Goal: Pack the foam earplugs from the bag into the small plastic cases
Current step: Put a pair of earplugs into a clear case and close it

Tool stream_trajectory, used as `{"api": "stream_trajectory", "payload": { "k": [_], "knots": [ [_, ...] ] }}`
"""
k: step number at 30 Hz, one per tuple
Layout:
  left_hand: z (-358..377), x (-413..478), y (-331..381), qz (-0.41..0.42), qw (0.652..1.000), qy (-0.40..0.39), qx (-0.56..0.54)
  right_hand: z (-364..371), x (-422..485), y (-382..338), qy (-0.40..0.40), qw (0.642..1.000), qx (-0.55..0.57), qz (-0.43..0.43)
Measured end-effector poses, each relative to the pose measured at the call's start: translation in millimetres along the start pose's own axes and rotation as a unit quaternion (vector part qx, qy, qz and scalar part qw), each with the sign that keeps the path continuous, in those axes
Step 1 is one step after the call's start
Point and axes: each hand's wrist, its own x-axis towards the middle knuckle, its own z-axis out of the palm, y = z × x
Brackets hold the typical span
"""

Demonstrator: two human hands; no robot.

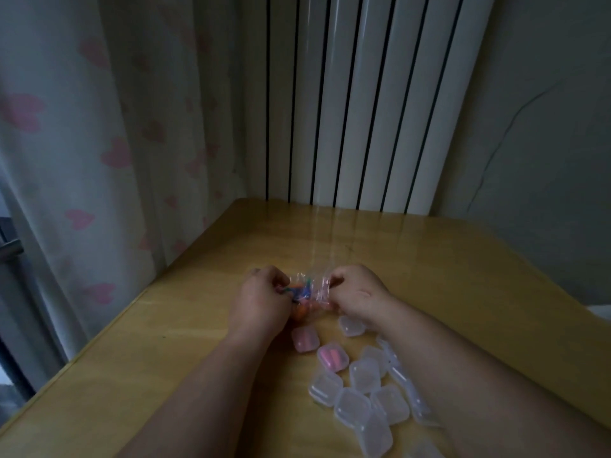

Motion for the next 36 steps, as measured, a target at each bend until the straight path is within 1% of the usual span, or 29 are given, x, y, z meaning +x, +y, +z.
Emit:
{"api": "stream_trajectory", "payload": {
  "k": [2,5,7,11,14,15,17,19,23,25,27,29,30,32,33,34,35,36],
  "knots": [
    [0.1,0.0,0.3,0.000,1.000,0.001,0.006,2.3,-0.3,1.4,-0.008,0.999,-0.033,-0.022],
    [-0.1,0.2,0.4,-0.002,1.000,-0.007,0.005,5.8,0.5,-1.6,-0.021,0.997,-0.045,-0.052],
    [-0.1,-0.1,0.7,-0.003,1.000,-0.009,0.000,8.0,-1.0,-5.6,-0.031,0.996,-0.058,-0.060],
    [0.9,0.3,0.5,0.001,1.000,-0.002,-0.009,18.6,-0.9,-10.0,-0.067,0.995,-0.005,-0.076],
    [1.0,-0.4,1.0,-0.002,1.000,-0.008,-0.009,21.4,2.0,-11.0,-0.100,0.990,-0.056,-0.084],
    [0.6,-0.7,1.1,-0.003,1.000,-0.010,-0.005,21.4,2.3,-11.1,-0.101,0.990,-0.052,-0.078],
    [-0.5,-1.4,2.3,-0.003,1.000,-0.012,0.004,21.4,1.8,-10.6,-0.093,0.993,-0.010,-0.069],
    [-1.4,-1.8,3.0,-0.004,1.000,-0.012,0.001,18.8,-0.6,-12.3,-0.063,0.996,0.031,-0.049],
    [-1.2,-1.5,2.6,-0.014,1.000,-0.003,0.002,6.6,4.9,-8.2,0.005,1.000,0.001,-0.022],
    [0.5,-0.9,1.8,-0.017,1.000,0.001,0.005,-2.2,2.6,-5.5,0.036,0.998,0.041,0.006],
    [0.9,-0.9,2.3,-0.018,1.000,0.003,0.007,-12.8,-6.4,-2.8,0.061,0.991,0.111,0.033],
    [-1.6,-2.8,4.3,-0.018,0.999,0.008,0.028,-23.0,-18.1,0.0,0.067,0.978,0.191,0.044],
    [-3.3,-4.5,5.3,-0.010,0.998,0.016,0.056,-27.6,-25.4,1.8,0.065,0.968,0.238,0.048],
    [-7.9,-9.8,11.1,0.035,0.989,0.066,0.131,-33.9,-39.1,7.0,0.064,0.946,0.313,0.050],
    [-9.9,-12.8,15.3,0.073,0.981,0.106,0.144,-36.5,-46.1,10.4,0.064,0.937,0.339,0.047],
    [-12.2,-16.7,21.0,0.121,0.975,0.142,0.120,-39.3,-54.3,12.5,0.062,0.929,0.364,0.040],
    [-13.2,-21.3,27.1,0.165,0.971,0.156,0.074,-41.9,-61.7,14.3,0.063,0.919,0.388,0.027],
    [-13.7,-26.6,33.8,0.198,0.970,0.140,0.013,-44.6,-69.4,14.8,0.066,0.909,0.411,0.014]
  ]
}}
